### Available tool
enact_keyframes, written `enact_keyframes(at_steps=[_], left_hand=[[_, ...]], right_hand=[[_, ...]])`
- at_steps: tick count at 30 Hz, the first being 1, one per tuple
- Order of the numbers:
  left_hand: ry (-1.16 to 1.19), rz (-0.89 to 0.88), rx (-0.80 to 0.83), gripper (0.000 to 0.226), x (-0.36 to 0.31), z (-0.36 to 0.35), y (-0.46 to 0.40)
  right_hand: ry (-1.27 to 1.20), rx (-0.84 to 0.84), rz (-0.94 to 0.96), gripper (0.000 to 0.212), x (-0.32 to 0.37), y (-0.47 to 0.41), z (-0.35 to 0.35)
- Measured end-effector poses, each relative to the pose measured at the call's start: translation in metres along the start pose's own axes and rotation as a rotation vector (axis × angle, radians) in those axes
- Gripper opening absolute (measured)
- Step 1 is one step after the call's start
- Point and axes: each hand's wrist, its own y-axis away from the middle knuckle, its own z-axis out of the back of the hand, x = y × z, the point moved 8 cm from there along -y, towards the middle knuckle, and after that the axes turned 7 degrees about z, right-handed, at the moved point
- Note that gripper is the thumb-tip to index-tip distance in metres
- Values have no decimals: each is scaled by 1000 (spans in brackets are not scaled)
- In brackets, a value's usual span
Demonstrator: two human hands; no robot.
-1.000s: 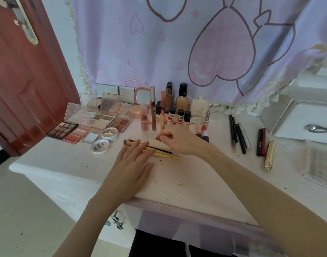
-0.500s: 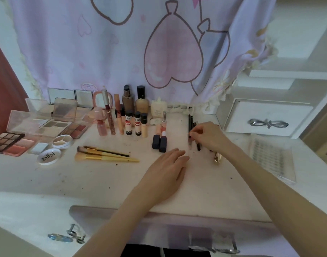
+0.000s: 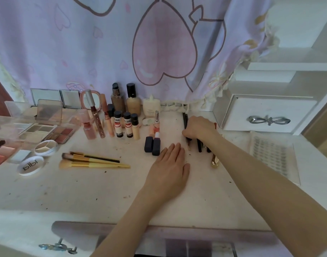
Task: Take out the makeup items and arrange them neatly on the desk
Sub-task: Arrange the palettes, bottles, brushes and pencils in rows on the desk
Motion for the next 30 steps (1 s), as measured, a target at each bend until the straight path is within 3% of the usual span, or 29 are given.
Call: enact_keyframes(at_steps=[9,14,21,26,30], left_hand=[[53,-36,-11,54,-3,4,1],[207,-18,-54,53,1,10,2],[732,99,-100,66,15,27,6],[846,-31,-177,49,8,43,16],[896,11,-261,29,15,51,17]], right_hand=[[7,-72,17,25,1,-3,5],[-350,-80,8,32,-10,12,16],[-1278,68,-5,21,-12,72,0],[-1478,-49,-38,16,-17,91,-4],[-1523,-129,18,15,-12,105,-7]])
